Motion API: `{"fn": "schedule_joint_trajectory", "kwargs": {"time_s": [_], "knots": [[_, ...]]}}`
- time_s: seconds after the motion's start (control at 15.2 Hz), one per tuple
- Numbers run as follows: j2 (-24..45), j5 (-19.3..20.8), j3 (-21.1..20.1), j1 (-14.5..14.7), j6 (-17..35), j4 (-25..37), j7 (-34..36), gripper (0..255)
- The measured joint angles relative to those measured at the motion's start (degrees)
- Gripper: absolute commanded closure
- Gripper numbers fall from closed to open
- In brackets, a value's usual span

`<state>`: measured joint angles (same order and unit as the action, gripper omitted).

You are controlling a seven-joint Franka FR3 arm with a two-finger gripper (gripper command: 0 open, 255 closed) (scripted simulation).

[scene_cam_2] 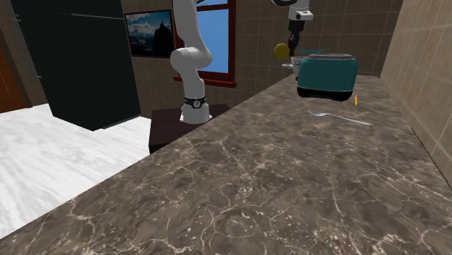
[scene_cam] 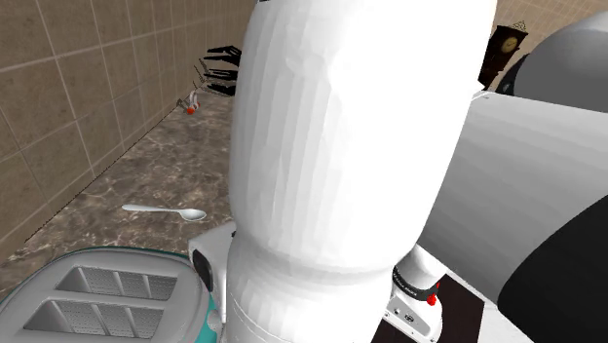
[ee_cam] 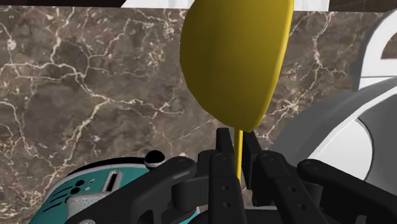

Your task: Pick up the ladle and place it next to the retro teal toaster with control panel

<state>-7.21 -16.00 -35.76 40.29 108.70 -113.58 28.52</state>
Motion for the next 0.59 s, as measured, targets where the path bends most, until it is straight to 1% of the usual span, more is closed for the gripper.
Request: {"fn": "schedule_joint_trajectory", "kwargs": {"time_s": [0.59], "knots": [[1.7,0.3,-0.6,0.2,6.8,-5.2,-0.8,255]]}}
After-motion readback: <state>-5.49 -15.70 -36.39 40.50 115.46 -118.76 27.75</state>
